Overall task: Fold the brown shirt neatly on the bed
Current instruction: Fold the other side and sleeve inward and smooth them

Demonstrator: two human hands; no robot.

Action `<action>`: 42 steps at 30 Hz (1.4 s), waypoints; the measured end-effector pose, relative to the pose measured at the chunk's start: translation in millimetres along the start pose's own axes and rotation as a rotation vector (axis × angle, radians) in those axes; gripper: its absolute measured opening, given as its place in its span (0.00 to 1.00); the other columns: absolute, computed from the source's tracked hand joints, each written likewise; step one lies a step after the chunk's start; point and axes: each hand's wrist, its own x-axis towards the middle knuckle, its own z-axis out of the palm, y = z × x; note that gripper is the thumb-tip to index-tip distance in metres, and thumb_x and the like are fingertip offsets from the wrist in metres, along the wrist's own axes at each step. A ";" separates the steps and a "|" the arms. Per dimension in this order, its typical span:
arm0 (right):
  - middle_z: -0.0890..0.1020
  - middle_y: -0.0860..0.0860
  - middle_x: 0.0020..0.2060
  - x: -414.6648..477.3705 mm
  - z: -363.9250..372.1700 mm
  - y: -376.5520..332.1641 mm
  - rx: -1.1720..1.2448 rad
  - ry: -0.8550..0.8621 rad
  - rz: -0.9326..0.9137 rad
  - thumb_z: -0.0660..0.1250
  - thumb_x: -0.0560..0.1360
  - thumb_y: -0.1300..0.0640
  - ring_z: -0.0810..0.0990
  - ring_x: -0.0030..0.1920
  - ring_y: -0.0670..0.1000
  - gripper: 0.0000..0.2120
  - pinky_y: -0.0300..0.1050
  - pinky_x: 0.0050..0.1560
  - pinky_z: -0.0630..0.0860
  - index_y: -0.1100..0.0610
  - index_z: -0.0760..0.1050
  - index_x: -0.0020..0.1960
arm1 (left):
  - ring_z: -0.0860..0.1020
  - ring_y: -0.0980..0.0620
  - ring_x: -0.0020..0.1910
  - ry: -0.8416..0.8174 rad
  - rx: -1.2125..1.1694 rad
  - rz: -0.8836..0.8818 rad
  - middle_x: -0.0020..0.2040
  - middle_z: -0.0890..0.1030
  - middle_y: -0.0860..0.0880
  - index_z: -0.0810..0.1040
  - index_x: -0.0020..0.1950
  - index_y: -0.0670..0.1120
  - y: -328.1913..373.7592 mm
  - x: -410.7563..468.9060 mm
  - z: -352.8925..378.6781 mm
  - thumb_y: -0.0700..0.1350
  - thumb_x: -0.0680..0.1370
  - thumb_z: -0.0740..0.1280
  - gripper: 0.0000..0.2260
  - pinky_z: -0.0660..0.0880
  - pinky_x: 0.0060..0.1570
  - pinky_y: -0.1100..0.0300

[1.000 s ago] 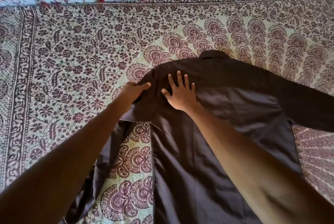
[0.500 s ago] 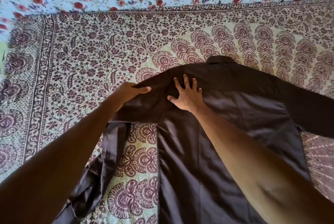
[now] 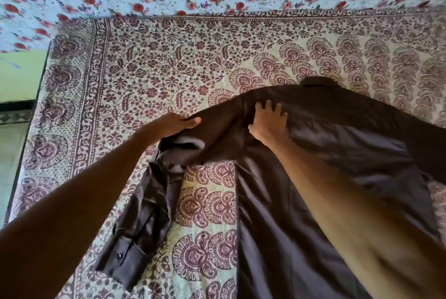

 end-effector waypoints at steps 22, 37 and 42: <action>0.78 0.50 0.50 -171.2 71.9 -165.7 0.215 0.328 -0.426 0.67 0.71 0.64 0.74 0.50 0.51 0.14 0.46 0.51 0.76 0.54 0.77 0.56 | 0.71 0.49 0.32 0.634 0.275 -0.060 0.37 0.73 0.48 0.71 0.58 0.45 -185.2 -126.9 -45.0 0.52 0.82 0.59 0.12 0.61 0.27 0.62; 0.55 0.54 0.78 -83.3 72.6 -229.1 0.059 0.040 -0.368 0.54 0.77 0.35 0.53 0.77 0.61 0.31 0.72 0.69 0.56 0.45 0.56 0.77 | 0.58 0.39 0.74 0.598 0.391 -0.018 0.76 0.58 0.44 0.62 0.73 0.53 -211.7 -51.7 -86.1 0.61 0.76 0.62 0.28 0.54 0.68 0.29; 0.40 0.53 0.79 -77.4 92.7 -240.2 -0.023 -0.033 -0.461 0.49 0.74 0.27 0.39 0.77 0.66 0.39 0.80 0.66 0.44 0.42 0.43 0.78 | 0.41 0.49 0.78 0.601 0.354 -0.138 0.80 0.42 0.53 0.47 0.77 0.60 -251.2 -48.3 -71.1 0.68 0.77 0.50 0.31 0.38 0.67 0.29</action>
